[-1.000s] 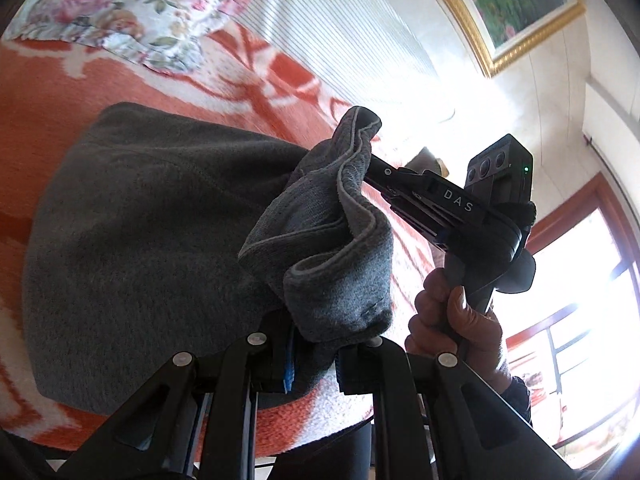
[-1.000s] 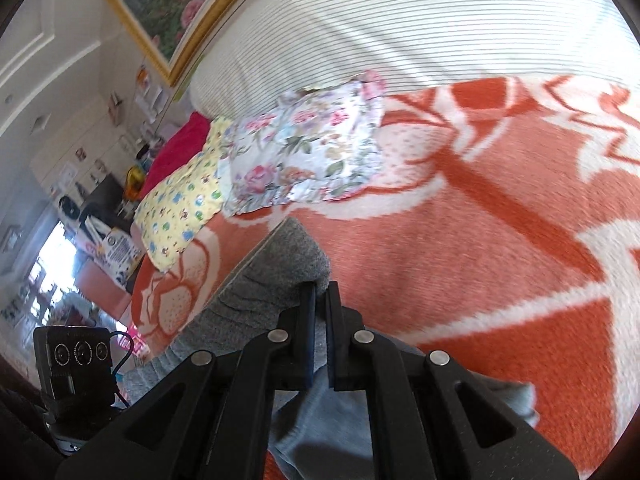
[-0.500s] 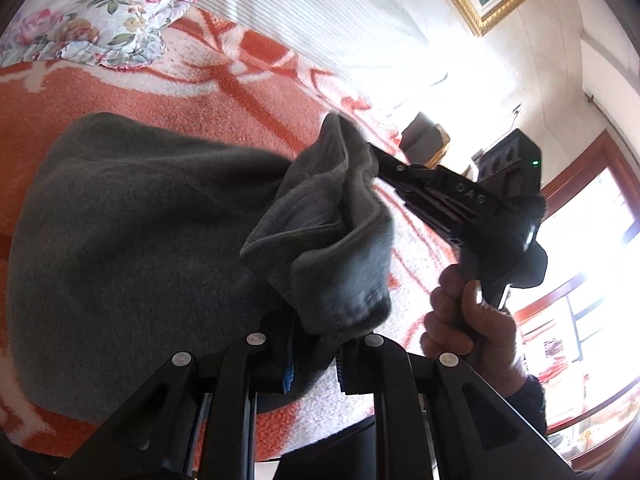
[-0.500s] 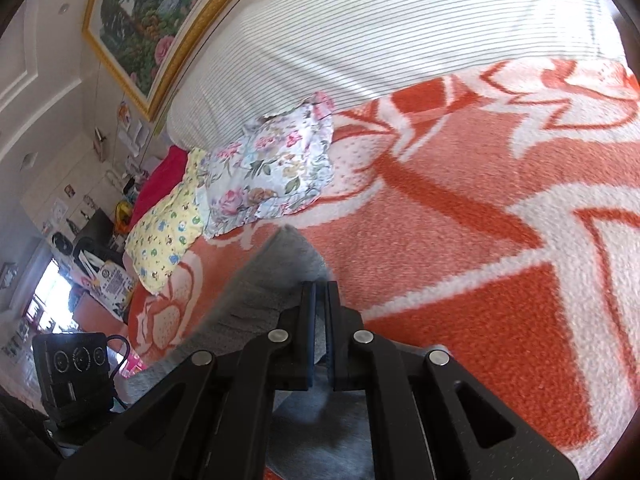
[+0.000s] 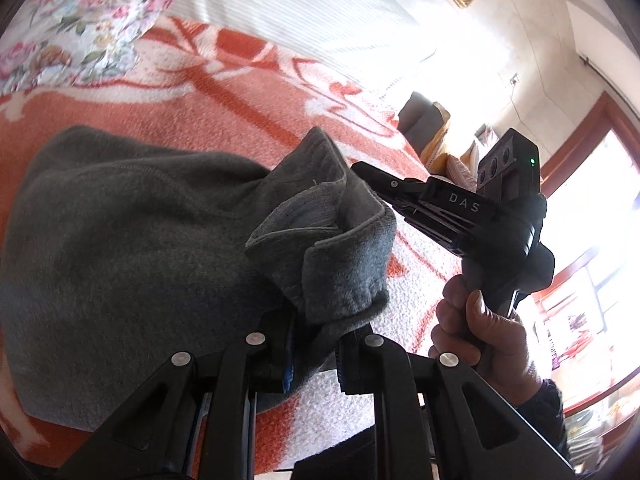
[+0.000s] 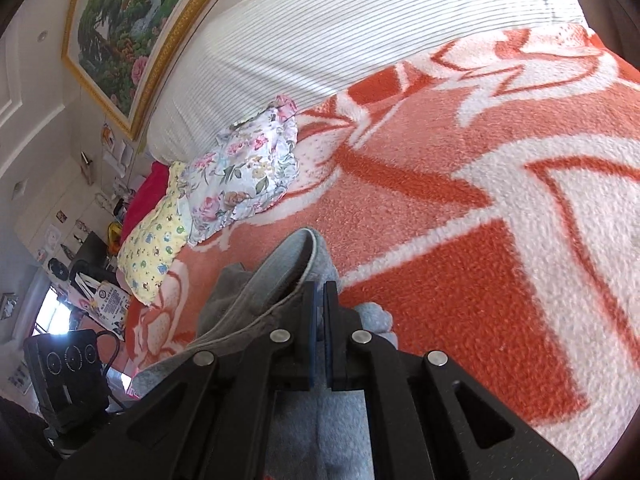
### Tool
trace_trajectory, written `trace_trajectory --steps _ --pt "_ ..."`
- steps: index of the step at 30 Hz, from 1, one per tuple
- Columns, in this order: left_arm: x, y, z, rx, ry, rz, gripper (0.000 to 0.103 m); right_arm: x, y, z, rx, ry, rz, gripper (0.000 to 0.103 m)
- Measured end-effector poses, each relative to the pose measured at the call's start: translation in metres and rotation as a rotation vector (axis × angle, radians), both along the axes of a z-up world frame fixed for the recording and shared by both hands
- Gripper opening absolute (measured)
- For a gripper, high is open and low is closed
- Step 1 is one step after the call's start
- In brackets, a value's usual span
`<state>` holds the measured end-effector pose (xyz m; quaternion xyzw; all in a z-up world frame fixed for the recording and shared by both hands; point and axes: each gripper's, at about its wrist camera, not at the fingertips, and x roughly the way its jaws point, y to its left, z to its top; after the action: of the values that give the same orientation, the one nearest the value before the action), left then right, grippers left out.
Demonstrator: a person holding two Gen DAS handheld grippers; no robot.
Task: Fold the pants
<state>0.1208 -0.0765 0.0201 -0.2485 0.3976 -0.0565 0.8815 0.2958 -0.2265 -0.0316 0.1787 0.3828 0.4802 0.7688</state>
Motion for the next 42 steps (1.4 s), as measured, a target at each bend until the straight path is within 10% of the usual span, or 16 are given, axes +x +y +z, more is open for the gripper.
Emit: trace_trajectory --steps 6,13,23,42 --pt "0.001 -0.017 -0.014 0.081 0.009 -0.033 0.016 -0.006 0.000 -0.012 -0.029 0.024 -0.002 0.004" --pt "-0.015 -0.038 -0.008 0.129 -0.011 -0.142 0.062 -0.020 -0.001 -0.001 -0.110 -0.023 -0.058 0.004" --pt "-0.052 0.009 0.007 0.080 -0.001 -0.106 0.065 -0.046 0.009 0.047 -0.105 -0.123 -0.049 0.005" --pt "-0.019 0.138 -0.030 0.091 0.153 0.094 0.069 -0.084 0.057 0.005 -0.378 -0.147 -0.007 0.006"
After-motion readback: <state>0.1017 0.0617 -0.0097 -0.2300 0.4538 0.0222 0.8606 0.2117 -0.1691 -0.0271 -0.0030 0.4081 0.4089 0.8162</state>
